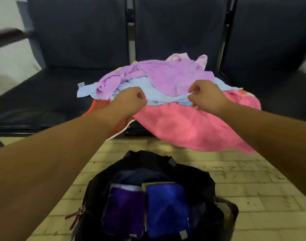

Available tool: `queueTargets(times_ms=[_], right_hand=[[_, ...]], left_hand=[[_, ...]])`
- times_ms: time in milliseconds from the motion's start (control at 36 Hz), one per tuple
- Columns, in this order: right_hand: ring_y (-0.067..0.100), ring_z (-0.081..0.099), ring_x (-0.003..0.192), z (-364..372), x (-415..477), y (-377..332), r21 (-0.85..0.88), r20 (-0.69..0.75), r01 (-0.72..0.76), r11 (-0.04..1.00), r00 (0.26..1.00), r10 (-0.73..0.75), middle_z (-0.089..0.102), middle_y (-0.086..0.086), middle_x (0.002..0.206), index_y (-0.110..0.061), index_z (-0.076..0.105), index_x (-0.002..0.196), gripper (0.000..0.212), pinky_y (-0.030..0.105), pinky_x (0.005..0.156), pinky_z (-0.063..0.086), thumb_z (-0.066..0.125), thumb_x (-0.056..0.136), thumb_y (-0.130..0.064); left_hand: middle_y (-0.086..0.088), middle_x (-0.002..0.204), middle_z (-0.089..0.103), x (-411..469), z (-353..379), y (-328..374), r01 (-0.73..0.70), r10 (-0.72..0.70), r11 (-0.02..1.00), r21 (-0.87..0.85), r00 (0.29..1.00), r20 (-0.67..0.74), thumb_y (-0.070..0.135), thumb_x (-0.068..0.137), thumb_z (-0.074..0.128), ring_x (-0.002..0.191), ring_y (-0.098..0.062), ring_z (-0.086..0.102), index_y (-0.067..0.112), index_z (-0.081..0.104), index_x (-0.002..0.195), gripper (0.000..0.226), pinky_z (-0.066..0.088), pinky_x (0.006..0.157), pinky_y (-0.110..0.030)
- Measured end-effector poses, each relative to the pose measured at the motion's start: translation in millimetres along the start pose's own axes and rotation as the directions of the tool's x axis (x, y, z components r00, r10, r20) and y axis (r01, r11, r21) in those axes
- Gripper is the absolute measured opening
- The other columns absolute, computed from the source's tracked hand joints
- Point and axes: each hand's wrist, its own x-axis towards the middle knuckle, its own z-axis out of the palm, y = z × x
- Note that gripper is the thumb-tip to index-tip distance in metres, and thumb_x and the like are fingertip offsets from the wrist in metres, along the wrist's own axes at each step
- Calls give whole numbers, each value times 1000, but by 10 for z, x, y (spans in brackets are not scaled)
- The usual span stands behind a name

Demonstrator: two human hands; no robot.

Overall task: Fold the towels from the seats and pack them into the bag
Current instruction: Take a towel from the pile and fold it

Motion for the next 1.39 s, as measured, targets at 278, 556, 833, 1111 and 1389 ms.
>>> queueTargets(times_ms=[278, 556, 833, 1111, 1389], right_hand=[[37, 51, 117, 177, 738, 502, -340, -98, 27, 940, 993, -64, 48, 21, 131, -9, 56, 133, 42, 37, 97, 42, 59, 92, -16], [33, 58, 109, 448, 1098, 709, -511, -16, 103, 853, 992, -129, 67, 5, 112, -25, 69, 114, 24, 43, 95, 37, 57, 93, -23], [21, 52, 72, 135, 1143, 512, -170, -156, 68, 983, 983, -95, 57, 3, 73, -4, 66, 85, 22, 31, 65, 38, 64, 94, -24], [19, 58, 82, -766, 657, -281, 176, -365, 196, 965, 923, -121, 59, -3, 80, -7, 62, 99, 12, 32, 68, 48, 58, 97, -18], [11, 59, 80, -1778, -328, -1587, 323, -330, 336, 885, 916, -227, 67, -1, 88, -16, 68, 94, 11, 27, 73, 52, 63, 96, -25]], left_hand=[[-3, 122, 60, 867, 557, -12, -131, 139, 982, 134, 989, -53, 19, 94, 56, 112, -18, 56, 18, 61, 123, 30, 32, 85, -24], [-13, 125, 52, 1569, 1068, -81, 0, -38, 905, 425, 996, 82, 29, 95, 52, 117, -32, 50, 32, 59, 128, 33, 45, 100, -42], [6, 64, 53, 1433, 854, 69, 17, -50, 985, -169, 980, -194, 17, 90, 53, 71, -18, 51, 23, 53, 66, 25, 37, 68, -26], [1, 69, 44, 859, -303, 716, -66, -90, 829, -556, 964, -248, 10, 91, 44, 63, -13, 39, 19, 44, 69, 24, 32, 55, -27], [-7, 78, 51, -228, -1564, 1373, -249, 284, 658, -710, 956, -72, 27, 75, 60, 74, -23, 42, 13, 55, 92, 23, 35, 71, -32]])
